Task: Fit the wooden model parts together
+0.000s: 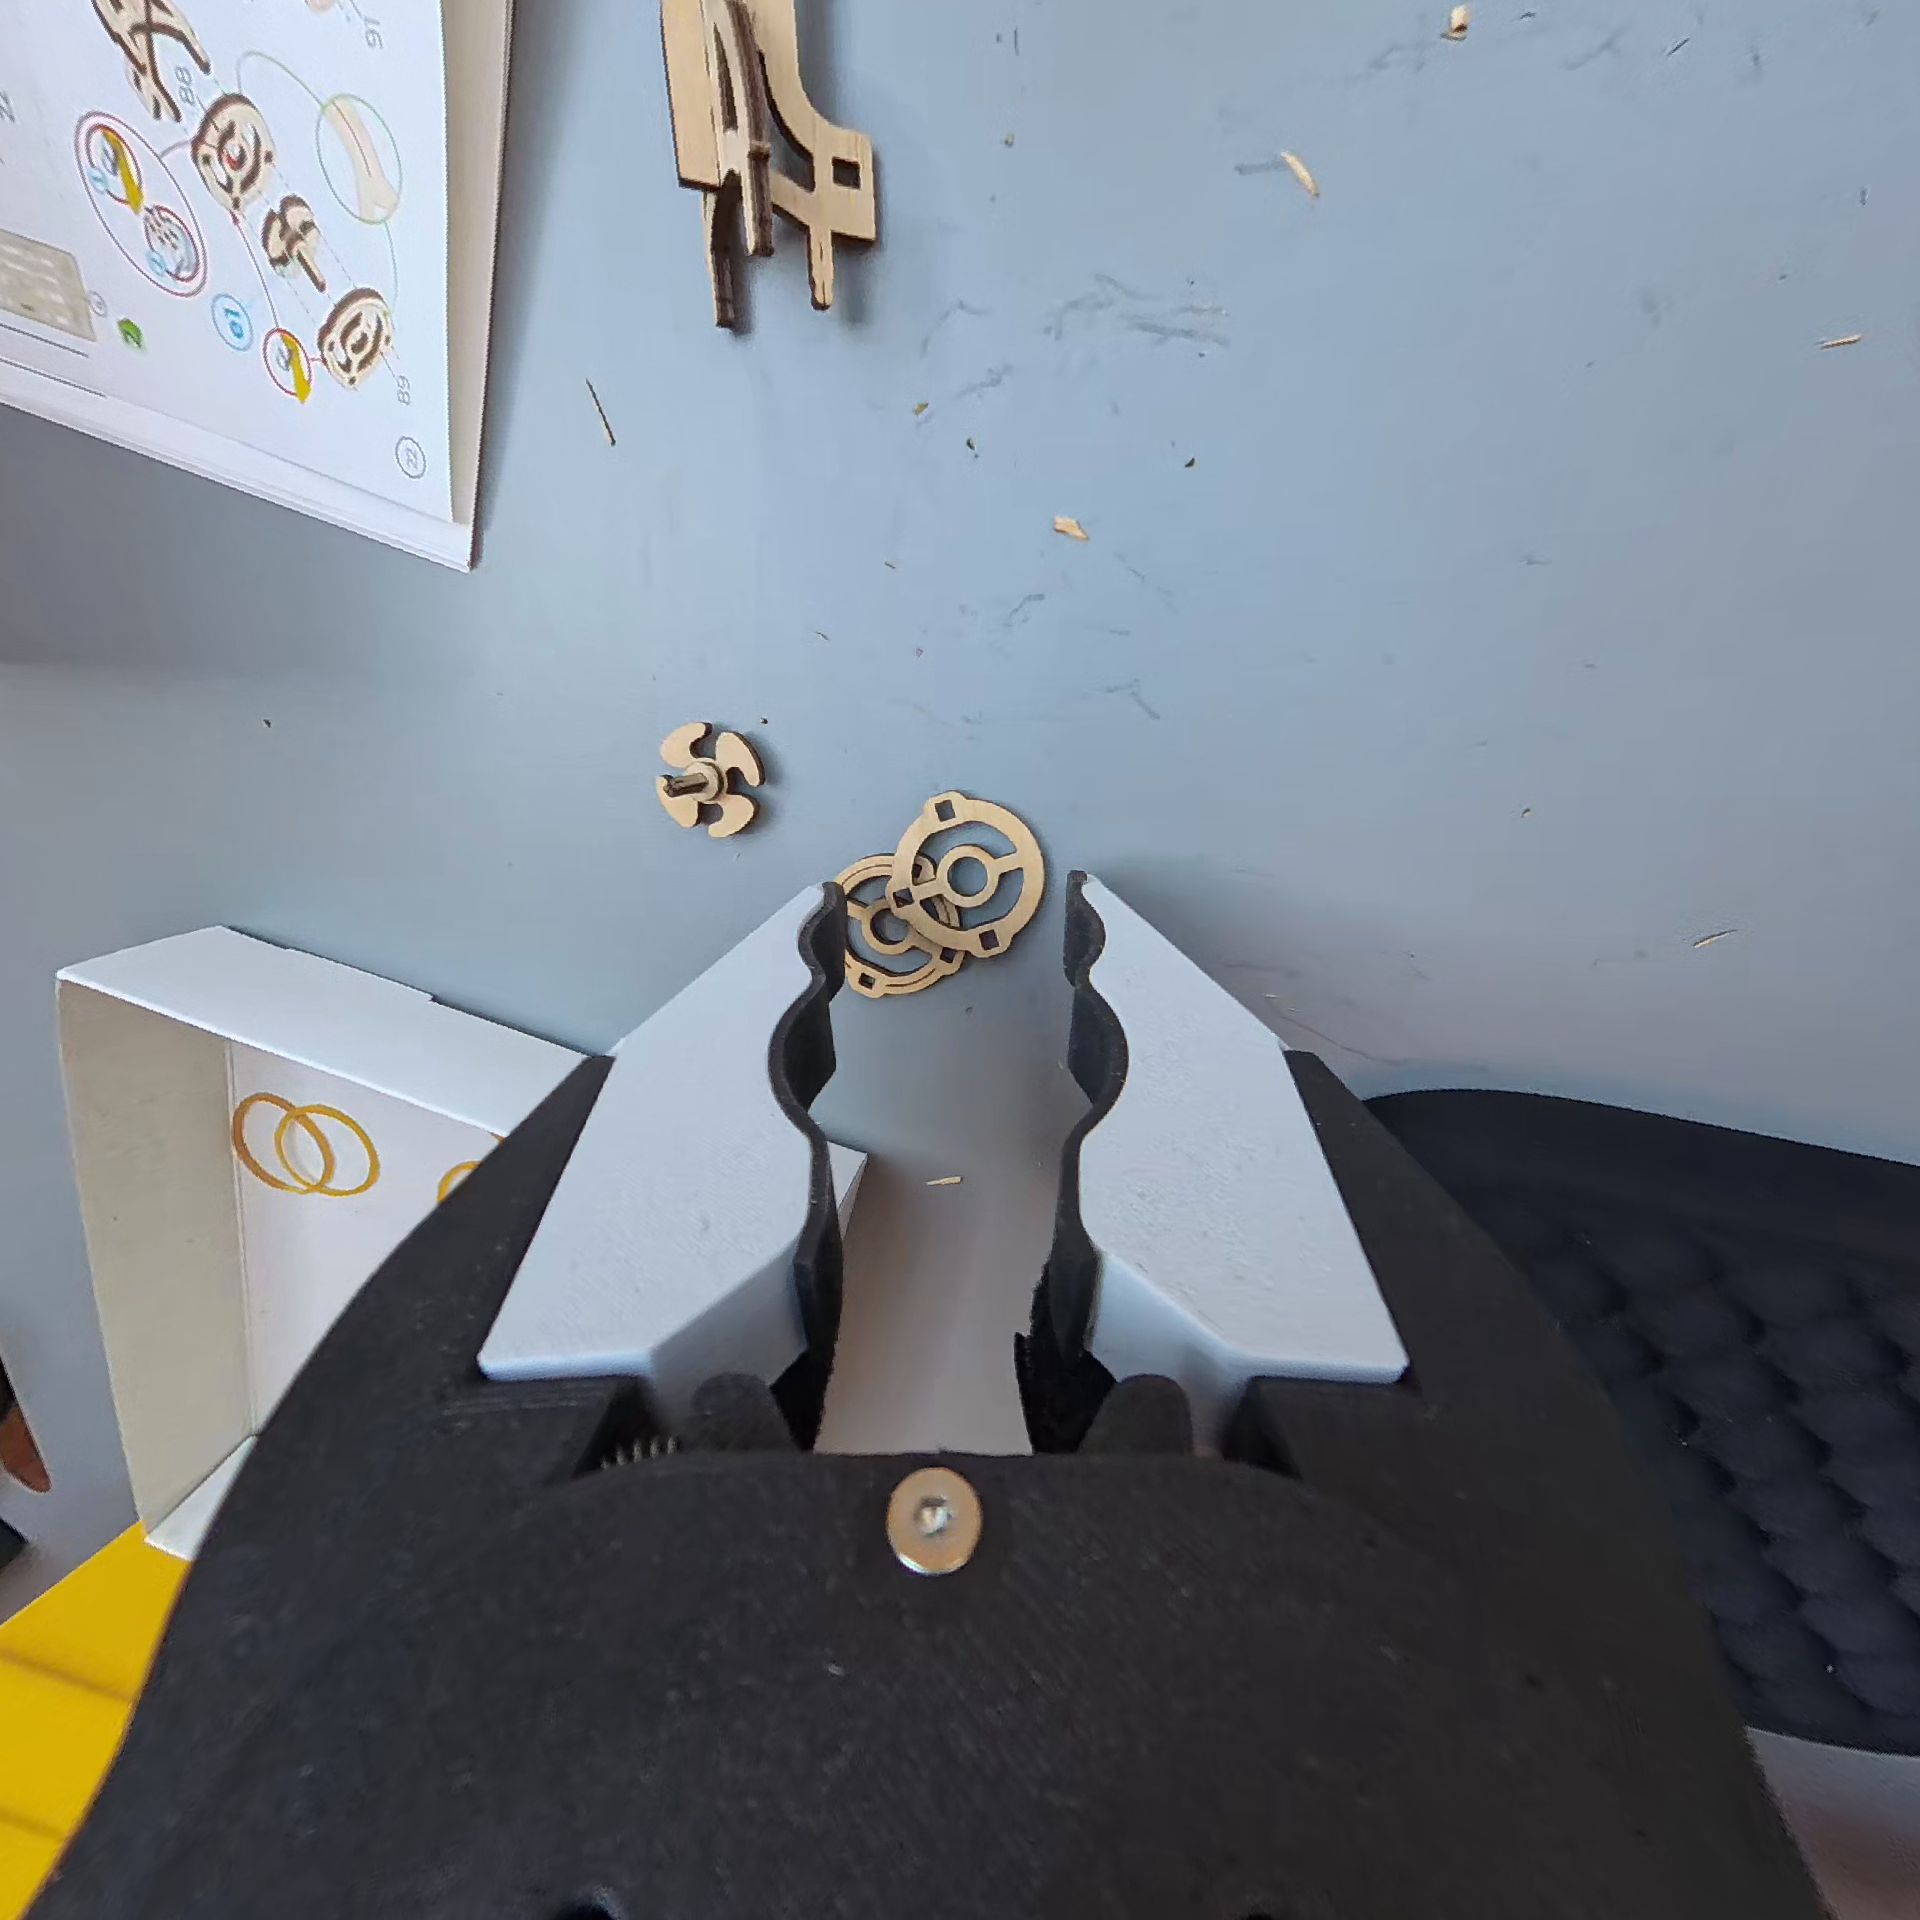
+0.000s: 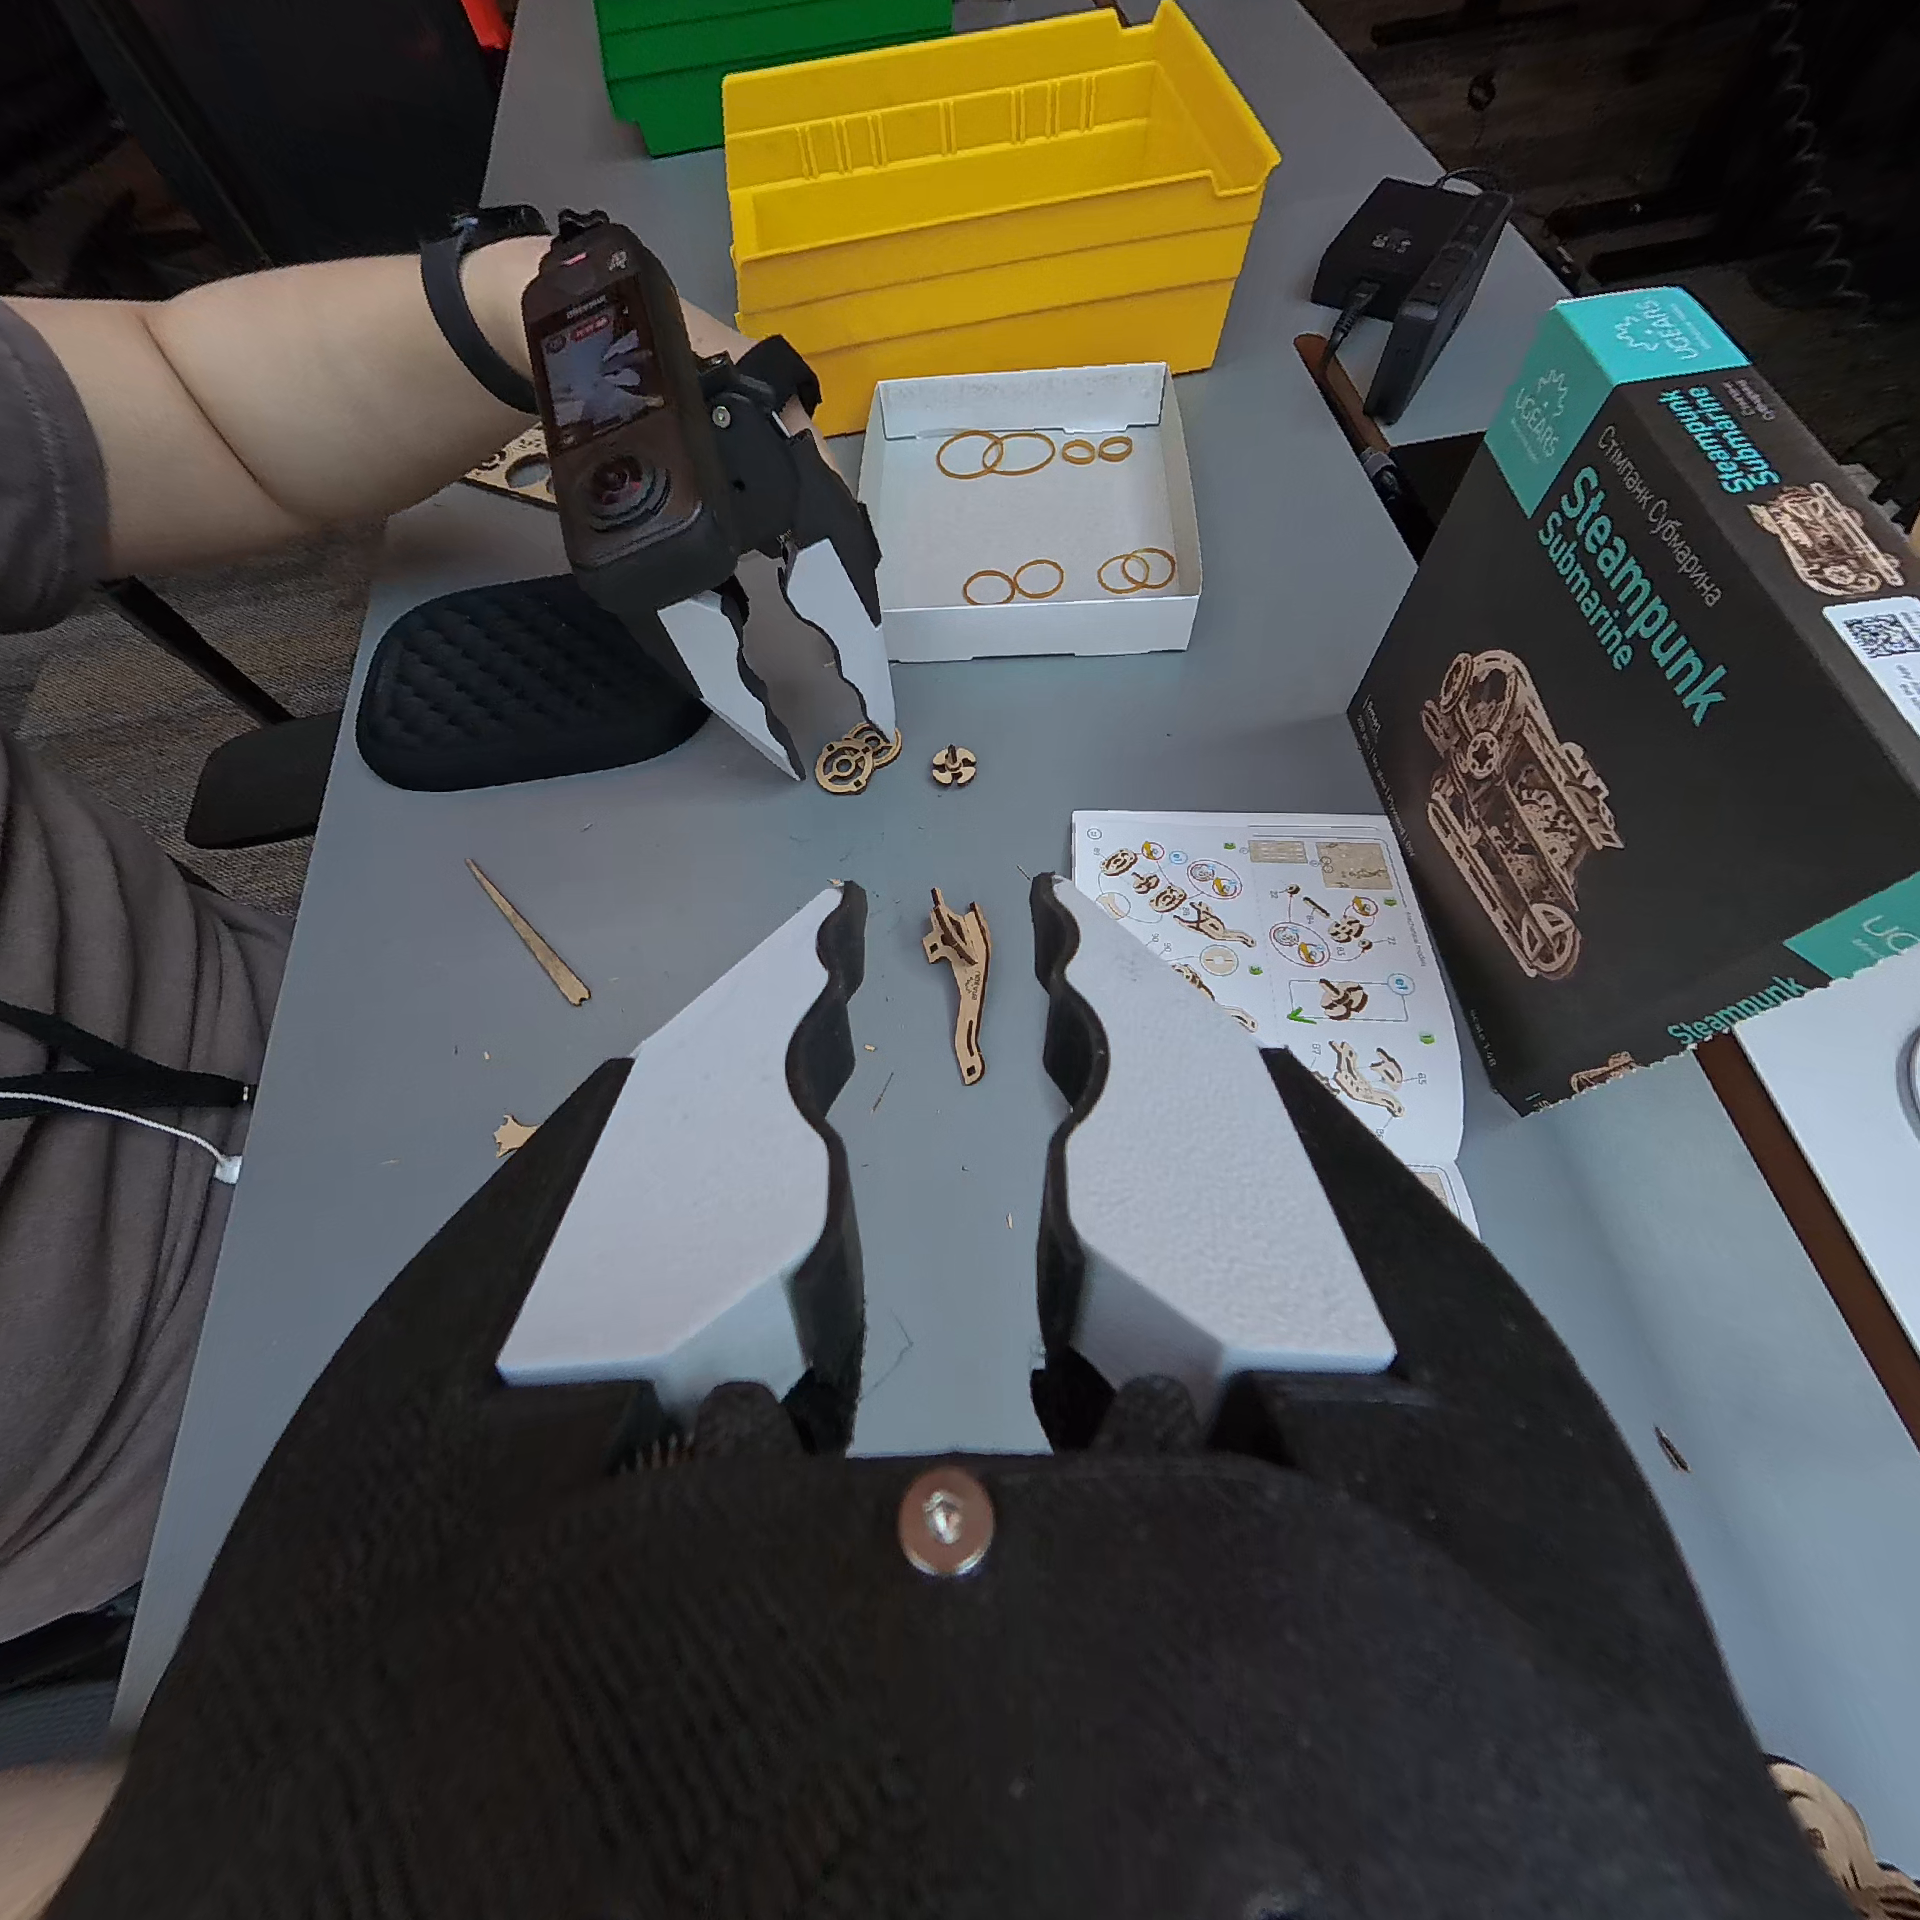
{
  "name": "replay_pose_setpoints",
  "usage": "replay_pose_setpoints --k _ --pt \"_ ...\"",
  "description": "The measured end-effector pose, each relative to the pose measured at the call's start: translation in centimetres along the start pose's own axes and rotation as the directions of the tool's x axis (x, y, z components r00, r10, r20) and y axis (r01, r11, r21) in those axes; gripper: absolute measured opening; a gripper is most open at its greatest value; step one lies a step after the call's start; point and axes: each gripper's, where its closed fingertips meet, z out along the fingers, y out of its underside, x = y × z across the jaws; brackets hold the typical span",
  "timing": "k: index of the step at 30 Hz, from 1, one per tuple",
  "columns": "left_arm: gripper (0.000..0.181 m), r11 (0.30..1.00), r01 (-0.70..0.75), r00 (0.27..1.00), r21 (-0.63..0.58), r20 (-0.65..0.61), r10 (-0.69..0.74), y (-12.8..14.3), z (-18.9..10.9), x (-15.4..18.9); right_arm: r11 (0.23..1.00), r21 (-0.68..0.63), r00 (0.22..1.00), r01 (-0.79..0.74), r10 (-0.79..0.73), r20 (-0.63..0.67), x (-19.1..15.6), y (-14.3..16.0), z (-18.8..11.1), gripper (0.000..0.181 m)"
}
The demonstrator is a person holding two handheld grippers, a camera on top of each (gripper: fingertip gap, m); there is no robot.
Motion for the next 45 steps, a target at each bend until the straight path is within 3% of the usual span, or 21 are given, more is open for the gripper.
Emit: replay_pose_setpoints --k 5,14,19,24,27,33,36,38,40,45 --pt "0.029 1.000 0.003 1.000 -0.014 -0.003 -0.003 0.2 0.3 -0.3 1.000 -0.011 1.000 -0.001 0.001 0.006 -0.1 0.2 0.1 0.033" --pt "0.029 0.998 0.018 0.999 0.054 0.040 -0.020 -0.3 -0.3 -0.2 0.999 -0.032 1.000 0.007 -0.006 0.023 -0.4 0.5 1.0 0.033" --pt "0.029 0.964 0.056 0.988 0.260 0.127 -0.091 -3.0 -3.1 -0.8 1.000 -0.020 0.995 0.021 -0.019 0.095 -1.3 0.1 3.2 0.032" --pt "0.028 0.844 0.015 0.936 0.536 0.291 -0.201 -7.8 -7.5 -1.1 0.996 0.051 0.947 -0.069 0.049 0.318 -3.4 0.0 6.9 0.031" --pt "0.028 0.823 -0.036 0.861 0.567 0.435 -0.262 -8.4 -8.9 -1.4 0.992 0.044 0.948 -0.120 0.102 0.301 -3.0 0.5 8.5 0.031" --pt "0.028 0.823 -0.054 0.790 0.566 0.528 -0.311 -8.9 -8.8 -0.3 0.972 0.145 0.973 -0.187 0.163 0.163 -3.5 -0.3 9.4 0.032" --pt "0.028 0.790 -0.035 0.769 0.612 0.522 -0.370 -9.3 -8.5 -0.3 0.953 0.258 0.983 -0.159 0.178 -0.052 -2.3 0.6 7.7 0.033" --pt "0.028 0.760 -0.016 0.752 0.650 0.509 -0.420 -9.4 -8.3 -0.4 0.936 0.347 0.930 -0.056 0.175 -0.322 0.1 1.7 5.1 0.034" --pt "0.028 0.723 -0.011 0.735 0.691 0.496 -0.462 -9.5 -8.6 -0.5 0.900 0.434 0.828 0.049 0.206 -0.521 1.7 2.3 1.8 0.034" --pt "0.028 0.641 0.000 0.721 0.768 0.444 -0.532 -9.3 -9.5 -0.7 0.862 0.495 0.743 0.110 0.259 -0.617 2.0 3.3 -1.1 0.034"
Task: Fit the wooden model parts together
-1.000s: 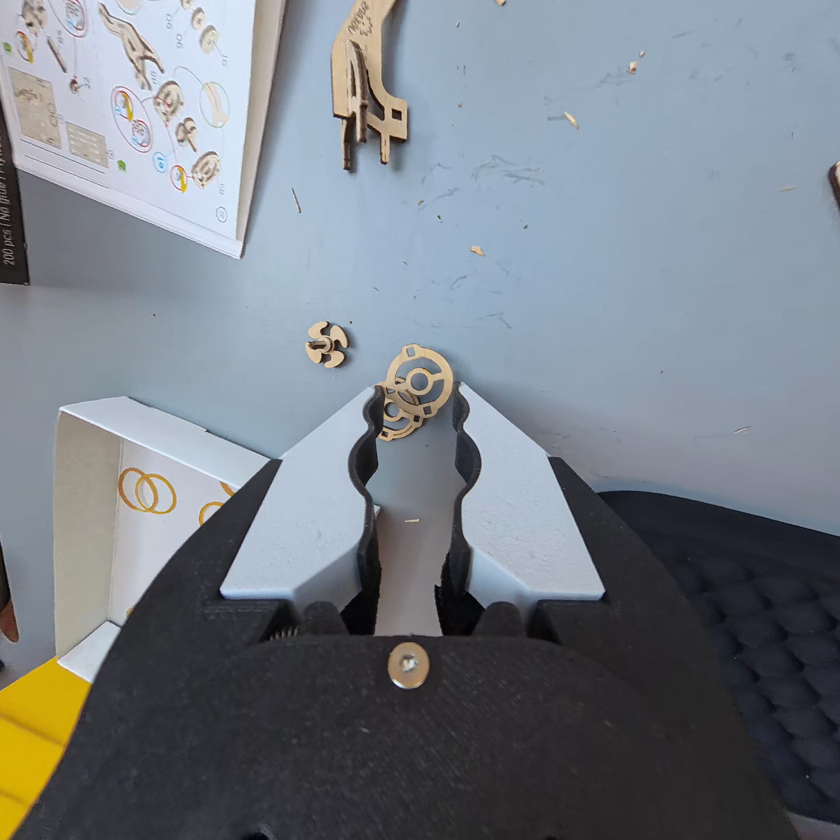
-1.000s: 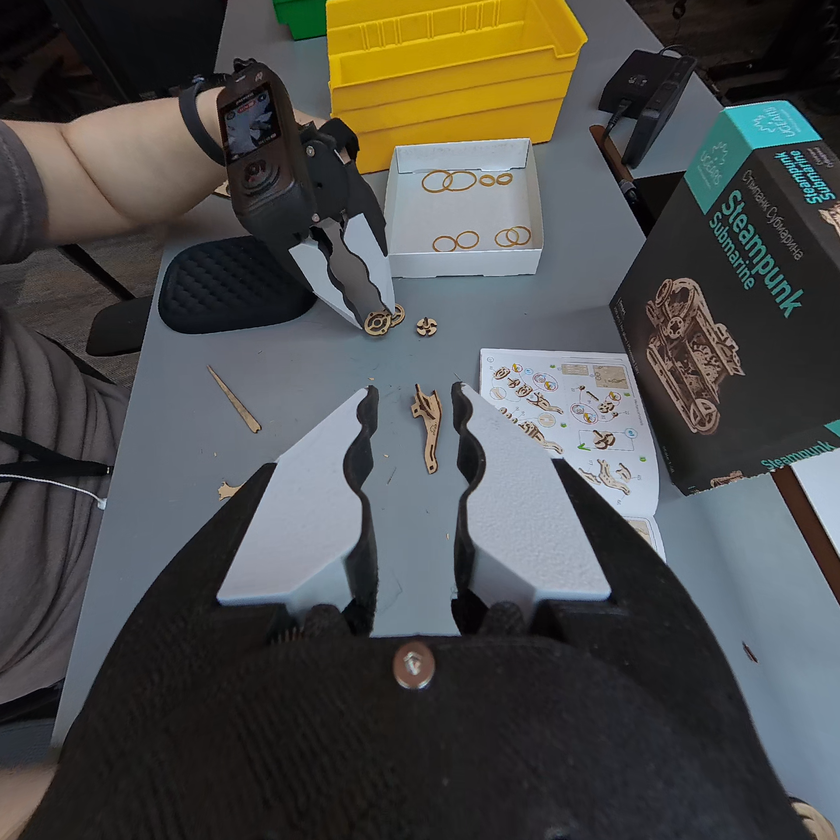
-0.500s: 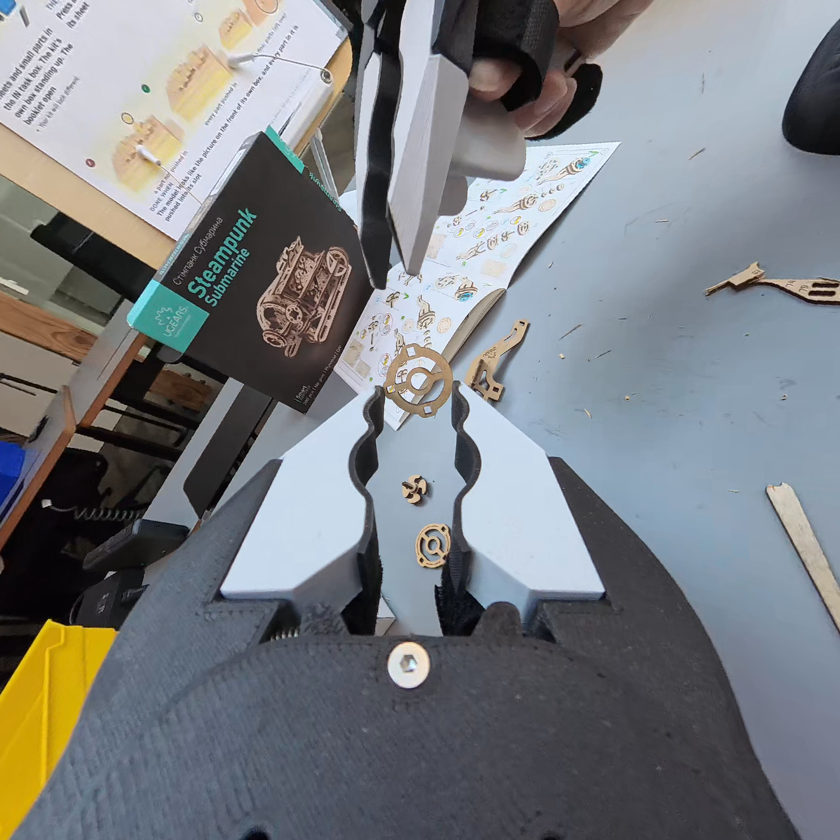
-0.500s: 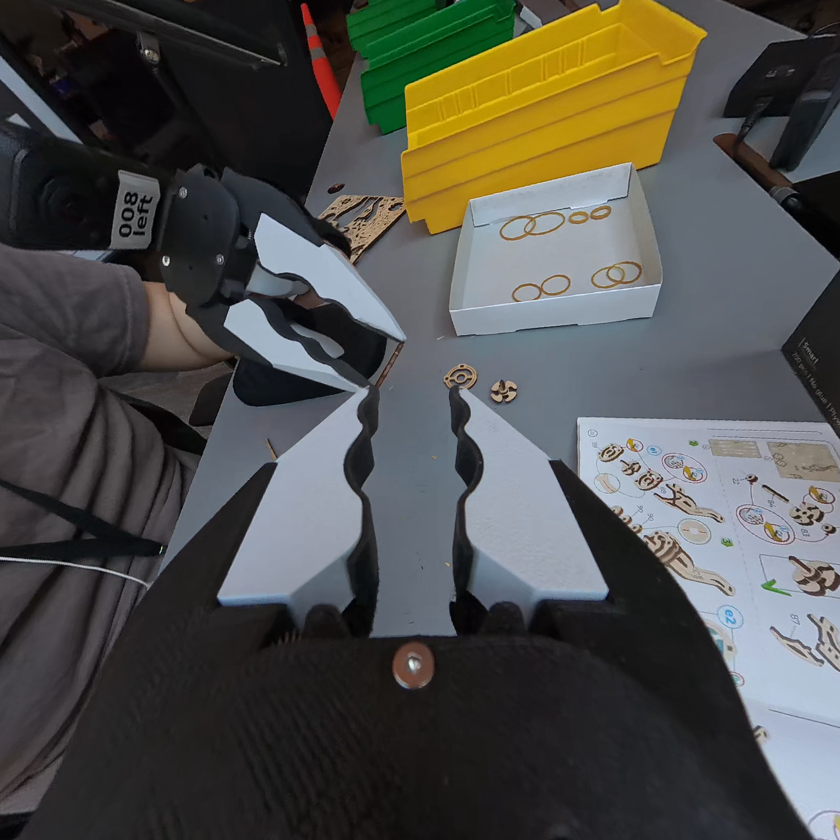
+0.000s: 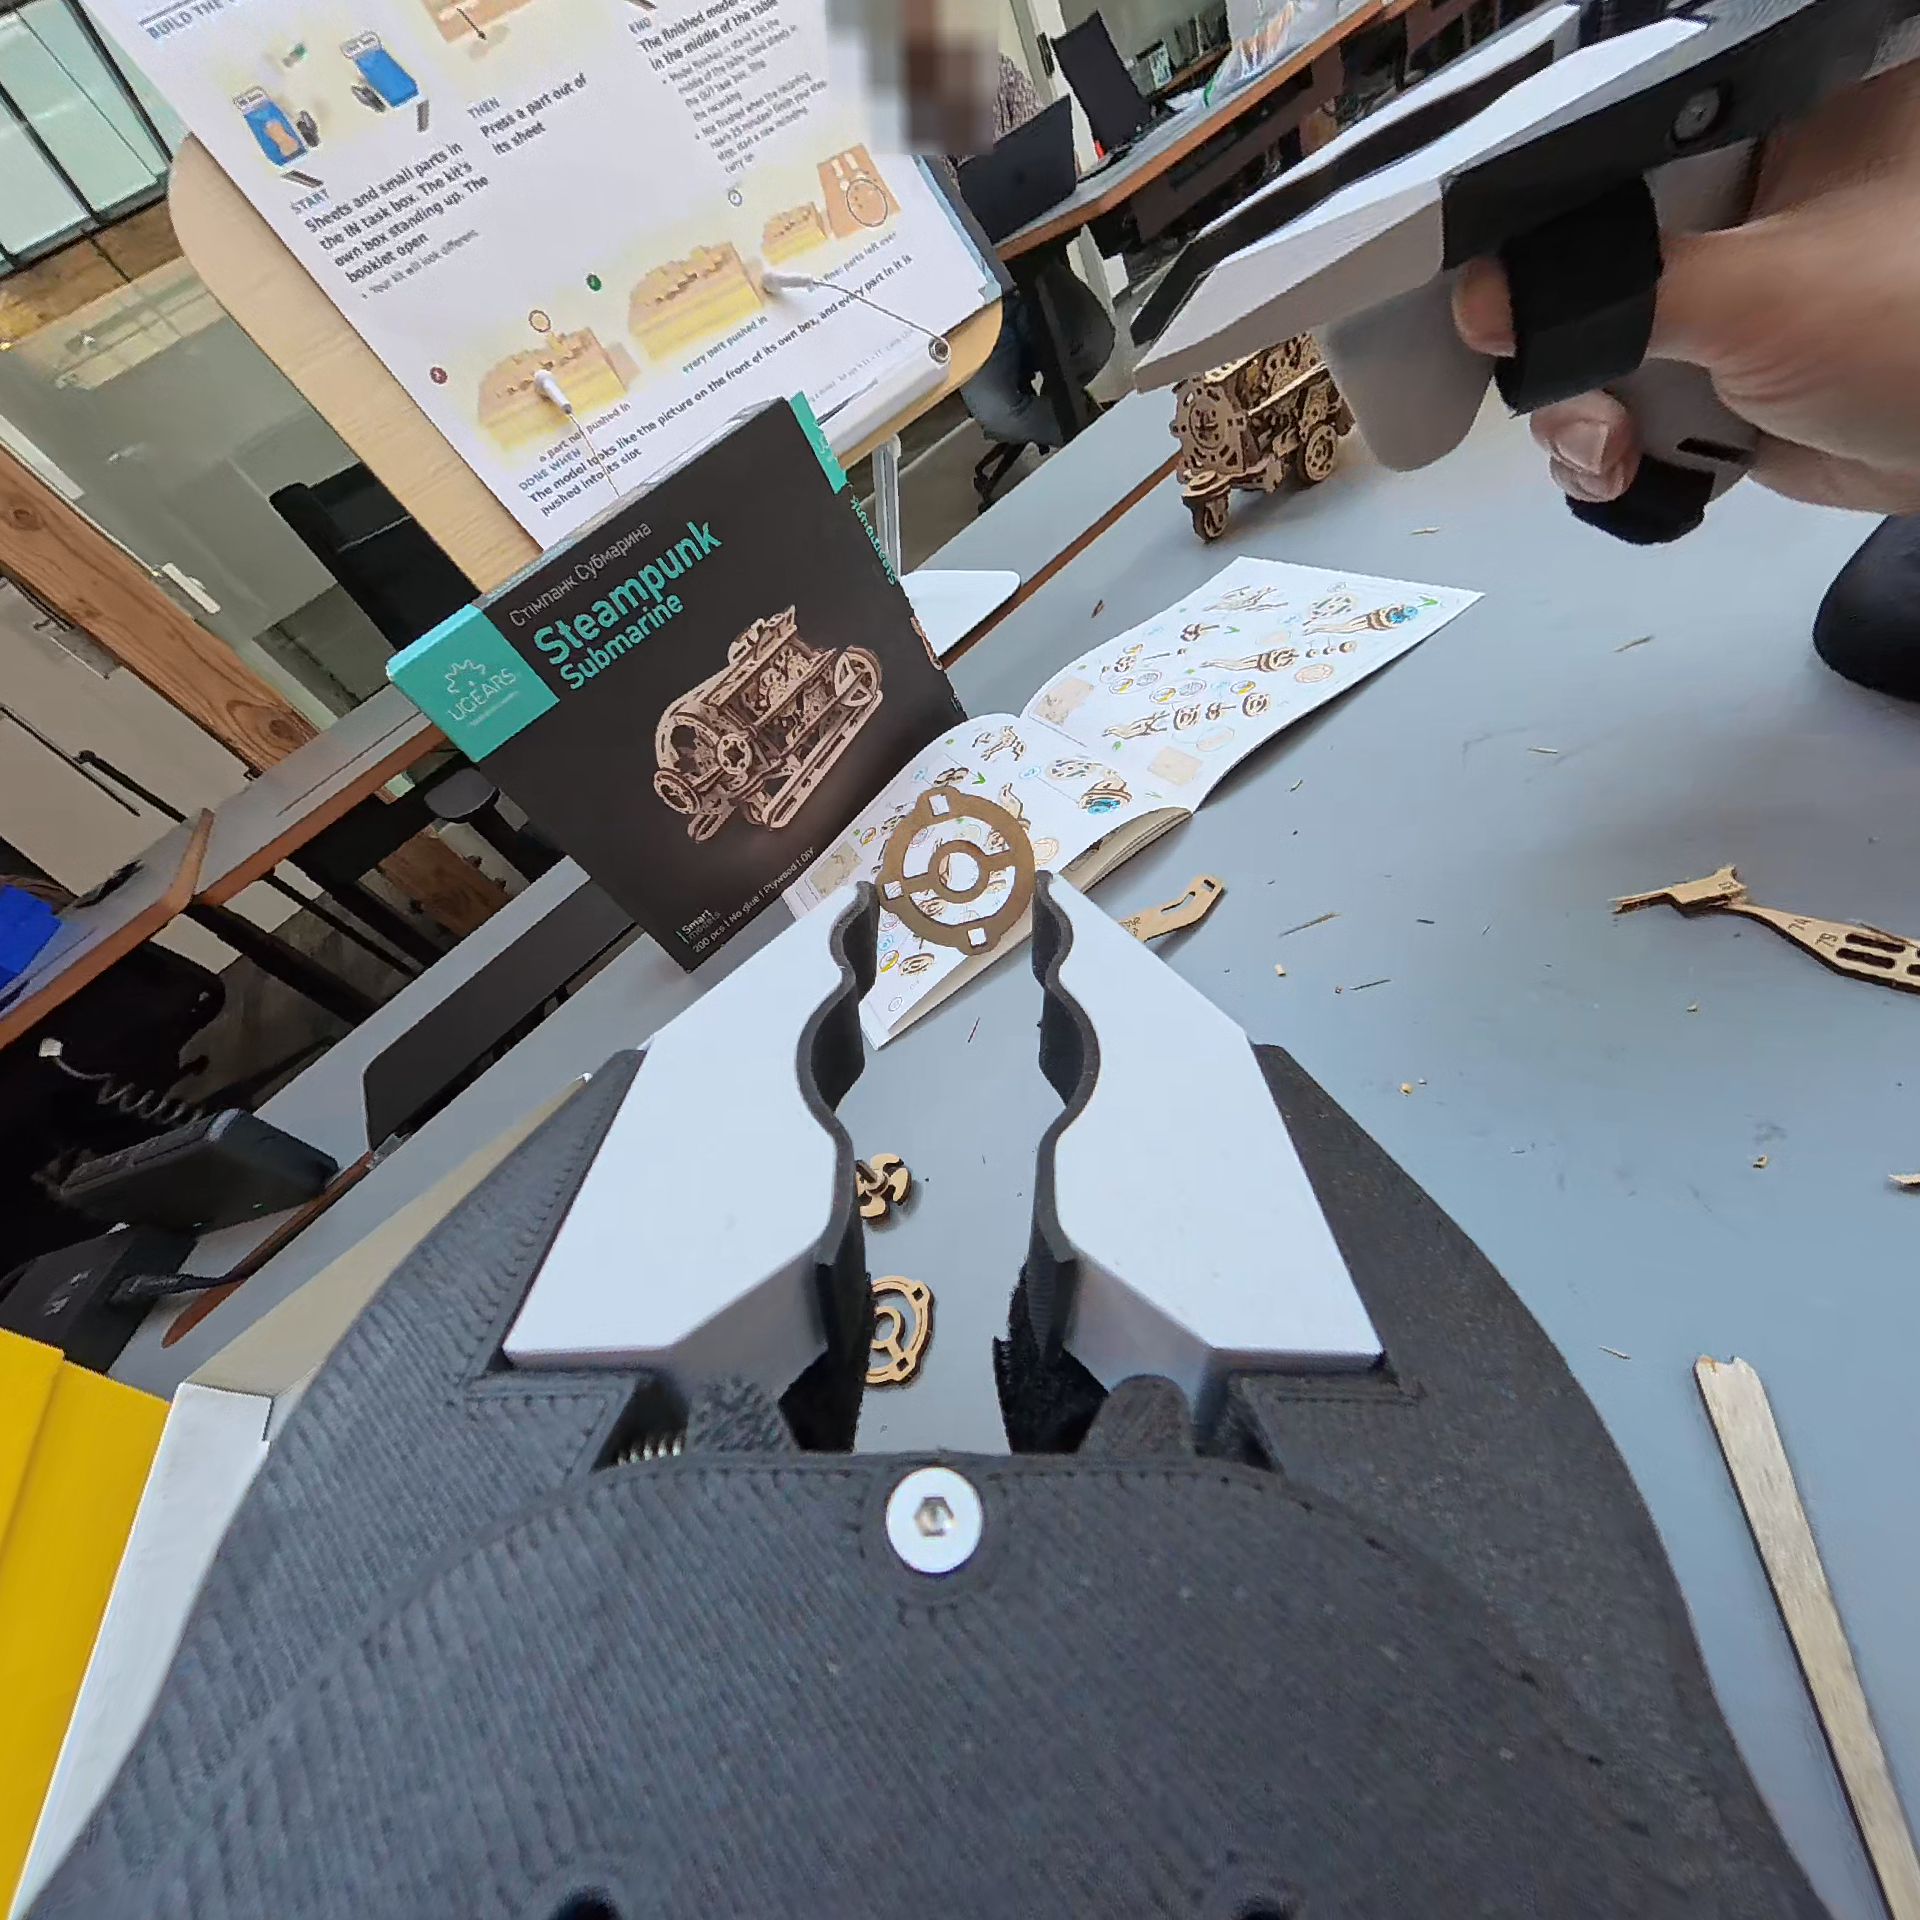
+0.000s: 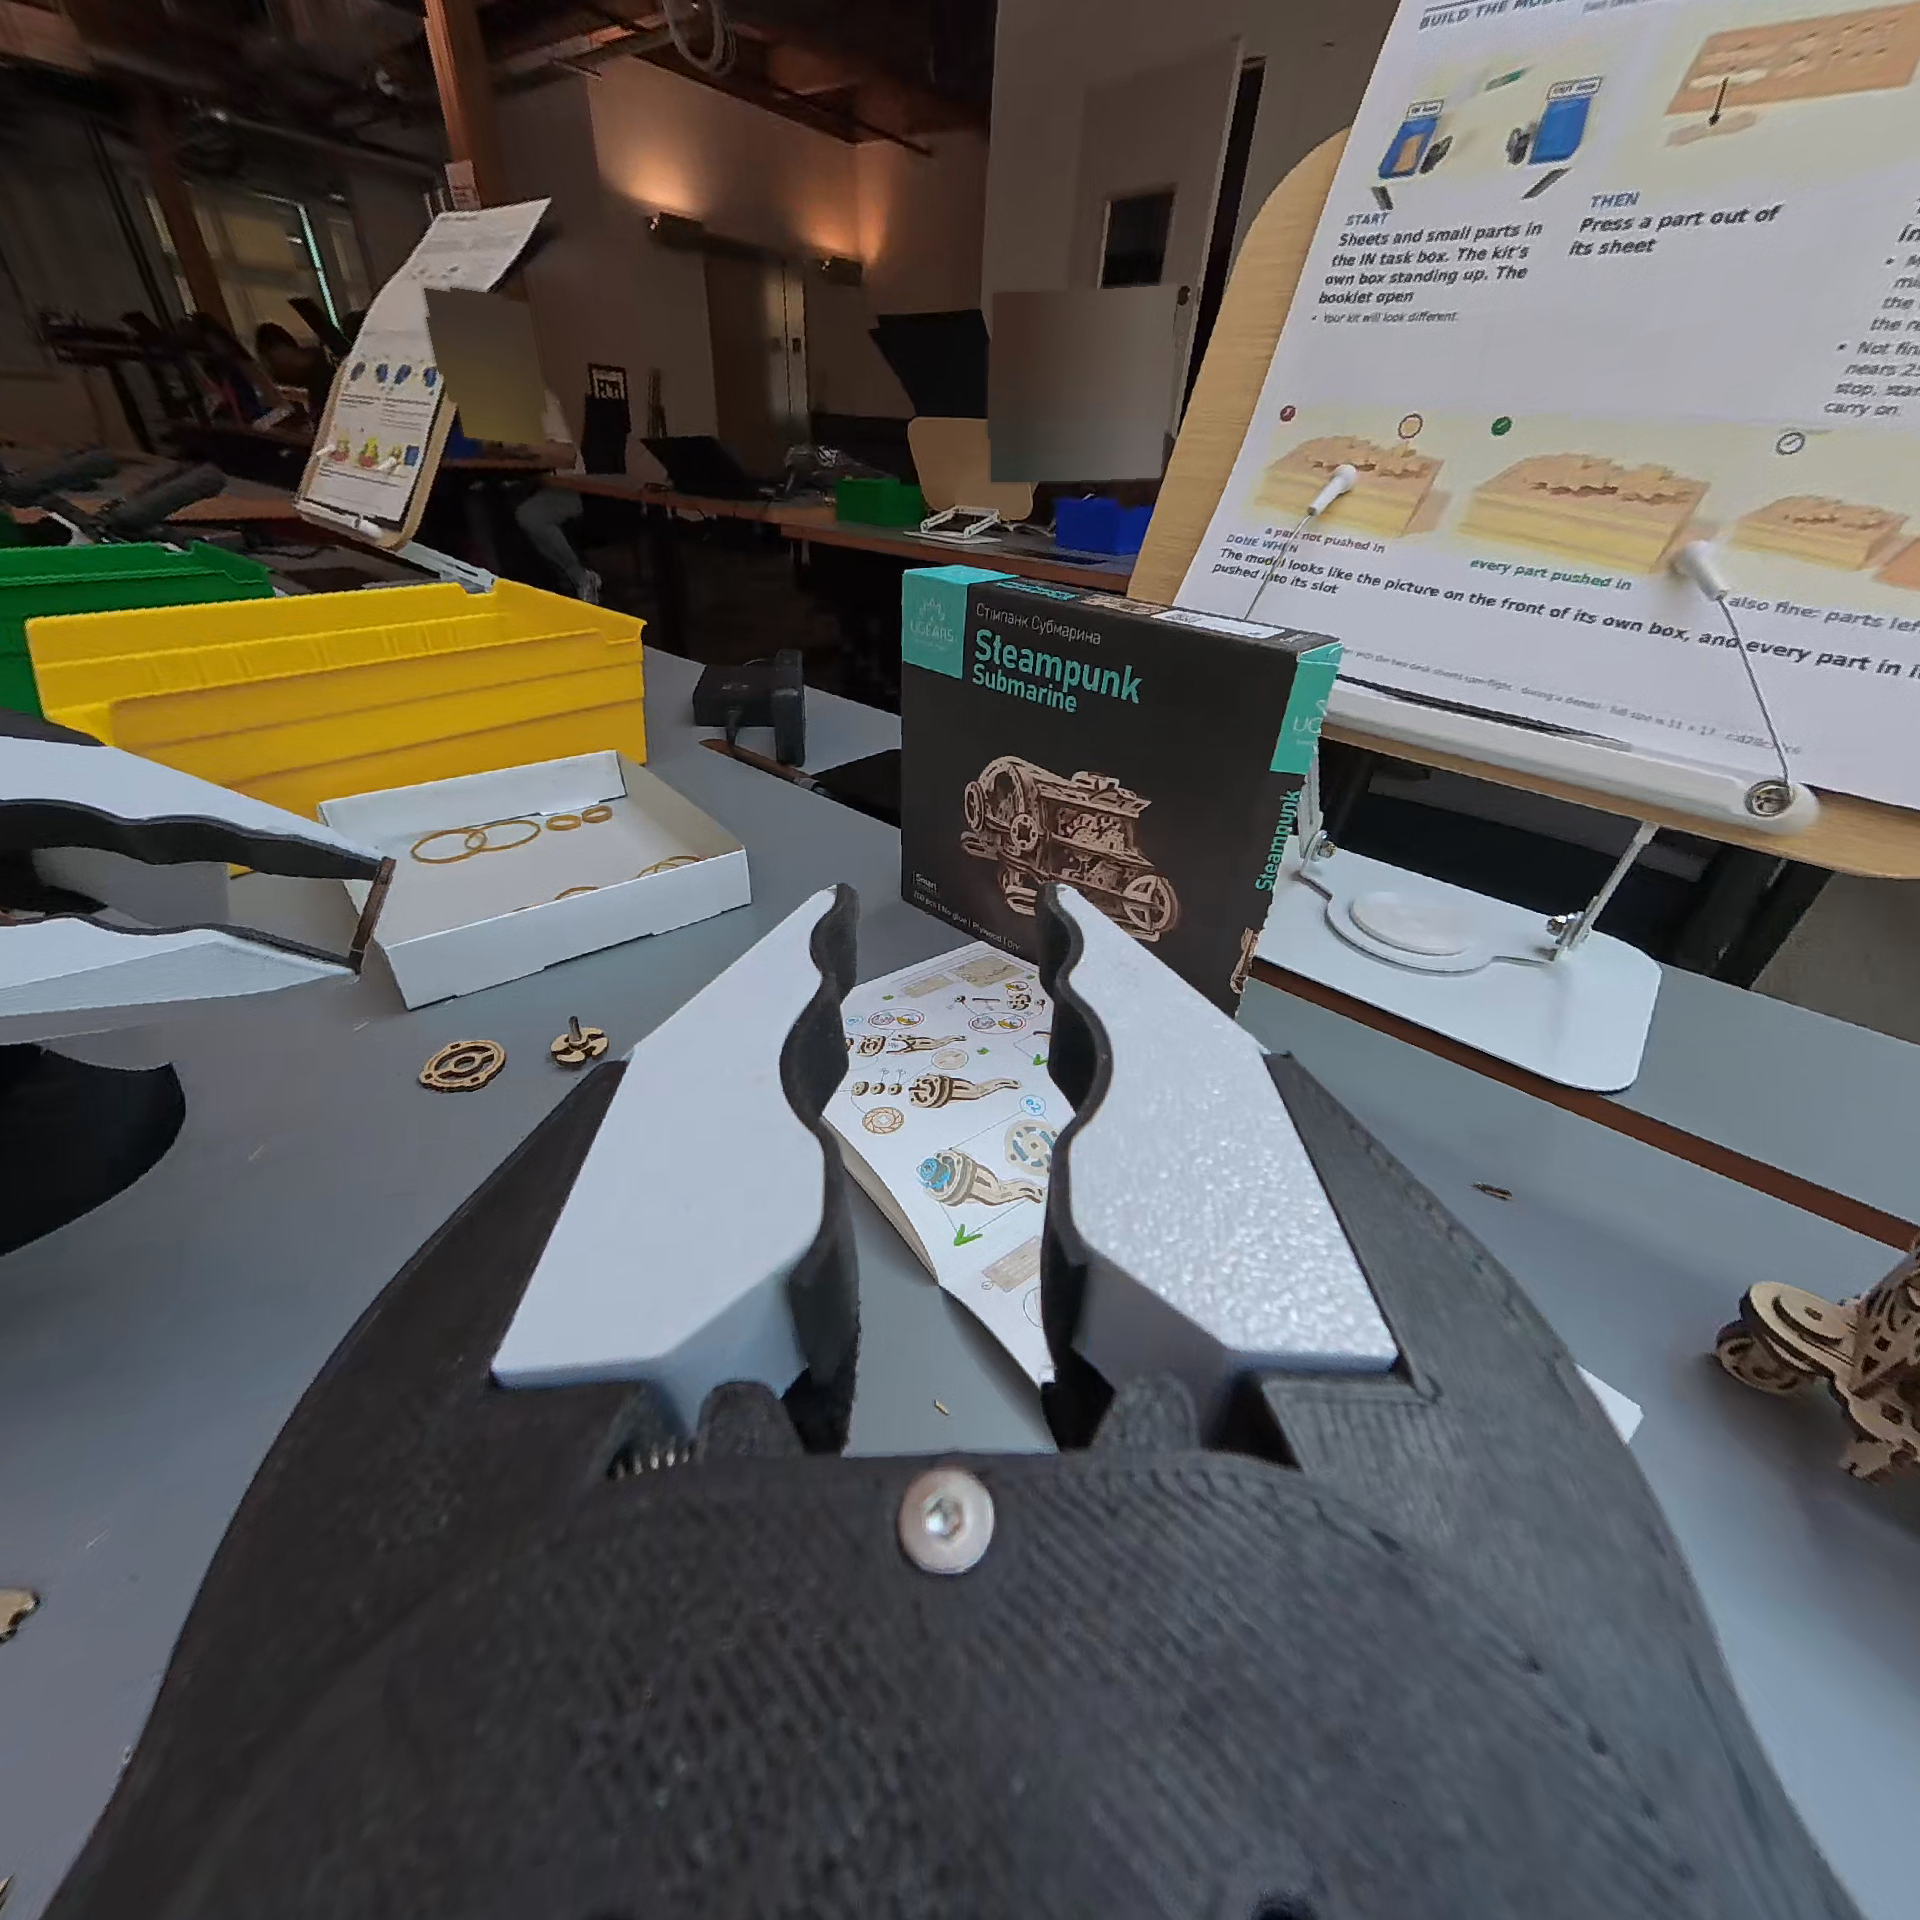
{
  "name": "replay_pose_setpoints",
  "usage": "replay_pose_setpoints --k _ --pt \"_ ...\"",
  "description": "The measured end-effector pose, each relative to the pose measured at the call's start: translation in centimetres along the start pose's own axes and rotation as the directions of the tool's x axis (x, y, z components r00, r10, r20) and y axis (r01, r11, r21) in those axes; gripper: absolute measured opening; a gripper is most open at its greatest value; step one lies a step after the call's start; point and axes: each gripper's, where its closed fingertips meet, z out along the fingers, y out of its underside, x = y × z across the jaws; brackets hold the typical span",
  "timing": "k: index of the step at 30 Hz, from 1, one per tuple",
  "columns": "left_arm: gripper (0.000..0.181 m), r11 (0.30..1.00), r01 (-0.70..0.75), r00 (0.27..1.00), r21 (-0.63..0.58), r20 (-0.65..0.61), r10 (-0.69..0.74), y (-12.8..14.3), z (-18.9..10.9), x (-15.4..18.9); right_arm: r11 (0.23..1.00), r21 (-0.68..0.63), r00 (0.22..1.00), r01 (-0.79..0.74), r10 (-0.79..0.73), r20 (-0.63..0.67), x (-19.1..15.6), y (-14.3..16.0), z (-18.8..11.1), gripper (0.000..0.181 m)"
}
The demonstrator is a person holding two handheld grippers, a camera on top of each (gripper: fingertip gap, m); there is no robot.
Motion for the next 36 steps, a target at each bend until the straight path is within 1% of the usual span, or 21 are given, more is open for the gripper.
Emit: replay_pose_setpoints --k 3,6,10,13,15,20,24,28,36 --pt "0.028 1.000 -0.010 1.000 -0.018 0.005 0.010 0.5 0.0 -0.3 0.997 -0.004 0.996 -0.080 0.080 0.051 -0.7 0.6 0.5 0.033" --pt "0.028 1.000 0.006 1.000 -0.013 0.006 -0.006 0.6 0.0 -0.5 0.987 -0.033 0.983 -0.157 0.159 0.092 -1.2 2.0 1.2 0.031" --pt "0.028 0.999 0.015 1.000 -0.031 0.015 -0.015 1.1 0.2 -0.9 0.977 -0.080 0.972 -0.200 0.208 0.110 -1.1 3.7 1.7 0.030" --pt "0.028 0.999 0.026 0.999 -0.034 0.030 -0.025 1.3 0.2 -1.3 0.968 -0.107 0.960 -0.226 0.240 0.147 -1.6 4.2 2.0 0.028" --pt "0.028 0.999 0.041 0.999 -0.034 0.036 -0.040 1.3 0.1 -1.5 0.969 -0.122 0.959 -0.215 0.233 0.162 -2.0 4.5 2.1 0.028" --pt "0.028 0.996 0.070 0.997 -0.045 0.017 -0.070 1.7 0.2 -1.5 0.978 -0.178 0.969 -0.110 0.145 0.201 -3.4 5.4 2.4 0.028" --pt "0.028 0.996 0.075 0.997 -0.048 0.011 -0.075 1.8 0.3 -1.5 0.980 -0.189 0.971 -0.059 0.100 0.215 -4.2 5.6 2.5 0.028" --pt "0.028 0.997 0.066 0.998 -0.043 0.021 -0.065 1.6 0.2 -1.6 0.980 -0.189 0.972 -0.060 0.101 0.214 -4.2 5.6 2.5 0.027" --pt "0.028 0.997 0.066 0.997 -0.050 0.040 -0.065 1.7 0.1 -2.0 0.976 -0.173 0.964 -0.134 0.168 0.204 -3.5 5.1 2.3 0.026"
